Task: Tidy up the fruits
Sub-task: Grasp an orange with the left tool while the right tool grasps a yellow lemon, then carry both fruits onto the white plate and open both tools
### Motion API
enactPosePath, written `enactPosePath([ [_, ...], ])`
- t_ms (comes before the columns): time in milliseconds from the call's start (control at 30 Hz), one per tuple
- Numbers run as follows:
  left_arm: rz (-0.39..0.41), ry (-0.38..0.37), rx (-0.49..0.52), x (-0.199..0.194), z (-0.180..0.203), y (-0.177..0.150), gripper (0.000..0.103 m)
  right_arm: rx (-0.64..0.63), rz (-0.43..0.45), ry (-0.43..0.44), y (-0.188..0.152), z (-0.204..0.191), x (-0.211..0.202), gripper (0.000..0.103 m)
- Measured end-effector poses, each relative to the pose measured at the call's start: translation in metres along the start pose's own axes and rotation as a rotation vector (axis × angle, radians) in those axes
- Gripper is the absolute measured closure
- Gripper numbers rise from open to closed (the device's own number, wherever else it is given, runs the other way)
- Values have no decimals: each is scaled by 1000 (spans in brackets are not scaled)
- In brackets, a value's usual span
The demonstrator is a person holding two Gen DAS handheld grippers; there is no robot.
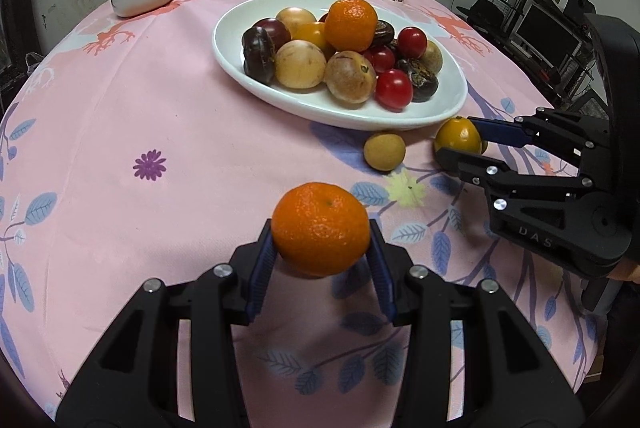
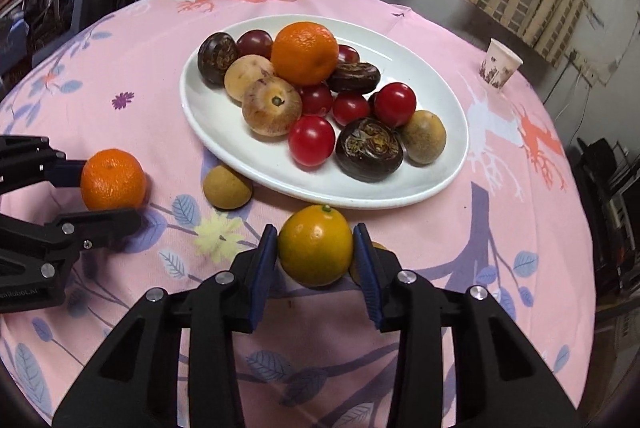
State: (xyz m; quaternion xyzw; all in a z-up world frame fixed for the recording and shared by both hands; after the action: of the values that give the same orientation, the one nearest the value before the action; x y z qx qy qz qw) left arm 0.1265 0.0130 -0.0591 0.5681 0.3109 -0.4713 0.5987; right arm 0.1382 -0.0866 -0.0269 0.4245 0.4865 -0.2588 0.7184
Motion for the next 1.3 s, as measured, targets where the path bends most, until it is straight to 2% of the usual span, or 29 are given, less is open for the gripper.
enactPosePath([
  [533,65,48,55,-40,15,8,58,108,169,215,-26,27,-66,64],
  [733,83,59,53,-54,15,30,58,148,216,215,-17,50,-79,64],
  [1000,77,43,38,-45,17,72,58,149,210,236,11,62,-70,64],
  [1300,56,39,49,-23,17,97,58,113,154,249,44,55,-42,64],
])
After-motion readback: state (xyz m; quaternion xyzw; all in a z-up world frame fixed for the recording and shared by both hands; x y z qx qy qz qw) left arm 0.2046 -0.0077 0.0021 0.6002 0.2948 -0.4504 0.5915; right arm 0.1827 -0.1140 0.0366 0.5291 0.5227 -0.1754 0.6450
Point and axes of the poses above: each gripper's, at about its wrist camera, not at the fingertips, and x roughly the way its jaws point, z to its right, y to its top, the point moved 2 cm from there along x, roughly the way its jaws point, and after that the axes turned 13 degrees about -z, right-handed, at the moved point
